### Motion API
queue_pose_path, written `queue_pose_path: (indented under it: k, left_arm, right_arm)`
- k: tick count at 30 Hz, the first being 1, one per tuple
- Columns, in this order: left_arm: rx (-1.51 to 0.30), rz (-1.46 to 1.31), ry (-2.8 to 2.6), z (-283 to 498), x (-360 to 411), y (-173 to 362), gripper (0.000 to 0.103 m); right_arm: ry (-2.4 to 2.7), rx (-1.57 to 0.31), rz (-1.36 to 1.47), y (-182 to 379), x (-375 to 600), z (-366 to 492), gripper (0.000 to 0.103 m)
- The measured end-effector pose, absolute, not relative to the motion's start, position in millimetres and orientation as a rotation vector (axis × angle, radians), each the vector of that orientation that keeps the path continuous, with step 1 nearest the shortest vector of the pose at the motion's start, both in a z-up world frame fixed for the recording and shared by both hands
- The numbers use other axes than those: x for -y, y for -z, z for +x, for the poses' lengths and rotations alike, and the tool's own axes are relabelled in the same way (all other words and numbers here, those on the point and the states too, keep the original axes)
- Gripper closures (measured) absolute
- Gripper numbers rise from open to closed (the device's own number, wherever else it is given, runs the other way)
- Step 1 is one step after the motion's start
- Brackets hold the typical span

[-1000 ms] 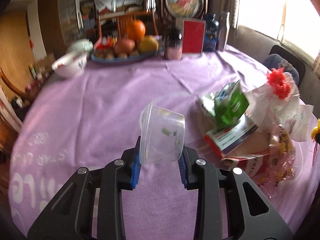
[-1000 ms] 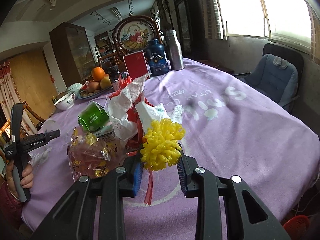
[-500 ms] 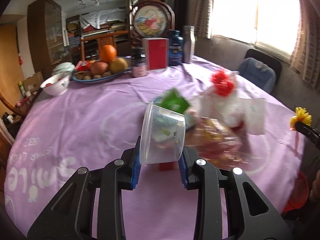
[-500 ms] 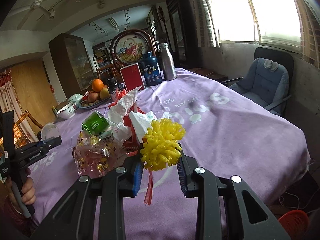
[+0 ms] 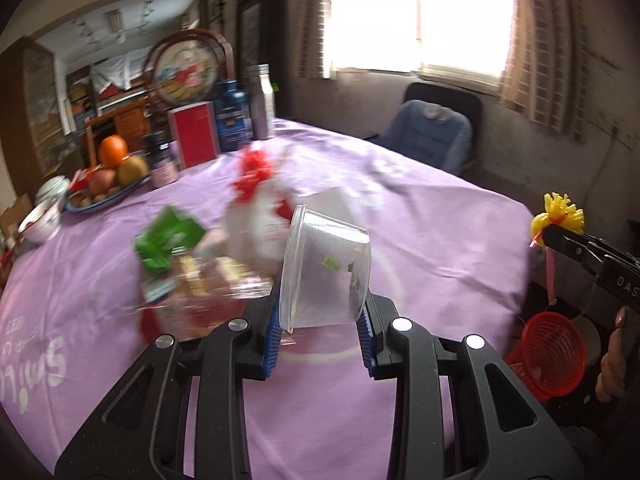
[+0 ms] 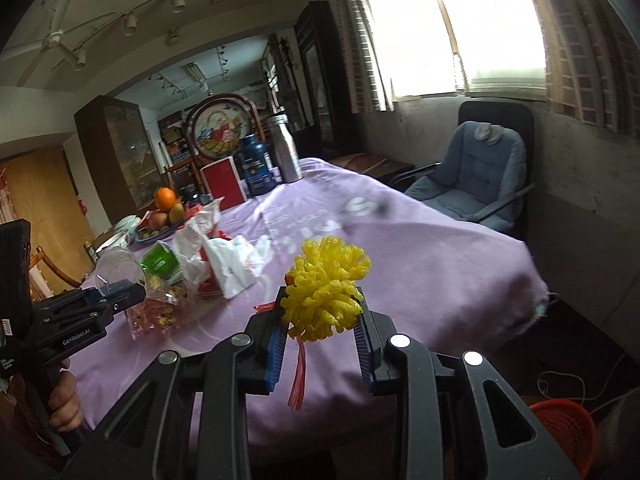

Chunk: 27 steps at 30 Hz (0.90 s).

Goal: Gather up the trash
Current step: 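Carry cup and pom-pom to the red wastebasket and open both tools over it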

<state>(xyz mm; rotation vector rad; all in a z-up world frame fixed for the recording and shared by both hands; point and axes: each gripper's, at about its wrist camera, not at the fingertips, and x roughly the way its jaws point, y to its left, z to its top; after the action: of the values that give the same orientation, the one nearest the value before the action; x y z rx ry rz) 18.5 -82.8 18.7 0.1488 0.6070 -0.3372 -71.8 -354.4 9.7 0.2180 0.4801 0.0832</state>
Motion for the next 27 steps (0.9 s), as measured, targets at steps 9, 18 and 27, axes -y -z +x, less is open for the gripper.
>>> queue_pose_path:
  k: [9,18,27]
  left_arm:
    - [-0.606,0.228,0.466,6,167,-11,0.070]
    - [-0.629,0.306,0.594,-6,245,5,0.070]
    - [-0.677,0.373,0.719,-24,308,28,0.070]
  right_arm:
    - [0.062,-0.505,0.251,11,429,-115,0.073]
    - [0.217,-0.571,0.291,48,497,-155,0.072]
    - [0.356,-0.700,0.333,99,547,-187,0.063]
